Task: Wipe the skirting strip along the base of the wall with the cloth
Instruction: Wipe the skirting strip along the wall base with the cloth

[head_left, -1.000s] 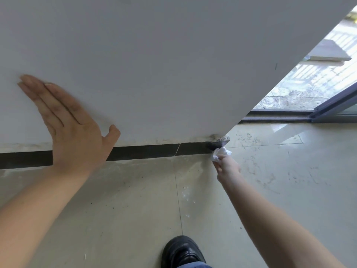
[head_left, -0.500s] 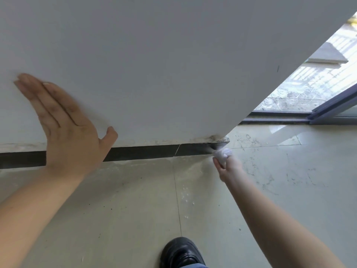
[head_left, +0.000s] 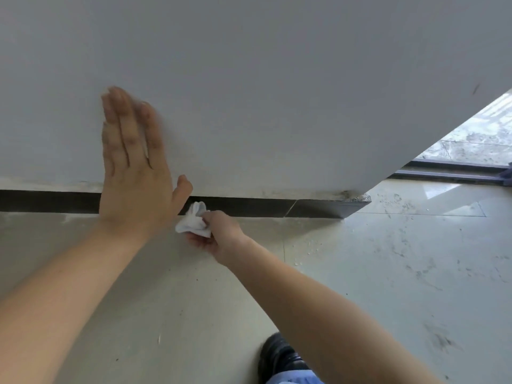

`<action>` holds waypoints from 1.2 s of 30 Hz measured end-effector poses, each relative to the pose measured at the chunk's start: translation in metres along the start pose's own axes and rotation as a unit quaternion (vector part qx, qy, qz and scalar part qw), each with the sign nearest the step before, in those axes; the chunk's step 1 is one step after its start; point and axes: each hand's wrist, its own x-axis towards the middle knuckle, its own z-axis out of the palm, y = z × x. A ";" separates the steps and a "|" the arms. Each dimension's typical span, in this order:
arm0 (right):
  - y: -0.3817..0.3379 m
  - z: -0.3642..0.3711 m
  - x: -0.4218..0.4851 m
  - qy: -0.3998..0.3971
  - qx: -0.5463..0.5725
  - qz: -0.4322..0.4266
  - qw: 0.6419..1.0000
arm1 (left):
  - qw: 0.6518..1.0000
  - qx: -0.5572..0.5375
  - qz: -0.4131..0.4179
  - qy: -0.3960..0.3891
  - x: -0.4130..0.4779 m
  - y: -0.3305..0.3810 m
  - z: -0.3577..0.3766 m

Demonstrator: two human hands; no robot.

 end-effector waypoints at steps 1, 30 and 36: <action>0.000 -0.006 -0.002 0.039 -0.033 0.016 0.999 | 1.000 0.002 0.020 0.002 -0.002 -0.008 -0.001; -0.021 0.018 0.006 0.152 0.080 -0.083 0.982 | 0.996 0.063 0.014 -0.054 -0.025 -0.096 -0.019; 0.013 0.125 0.012 -0.007 -0.273 -0.002 0.962 | 0.995 0.065 0.021 -0.074 -0.025 -0.101 -0.024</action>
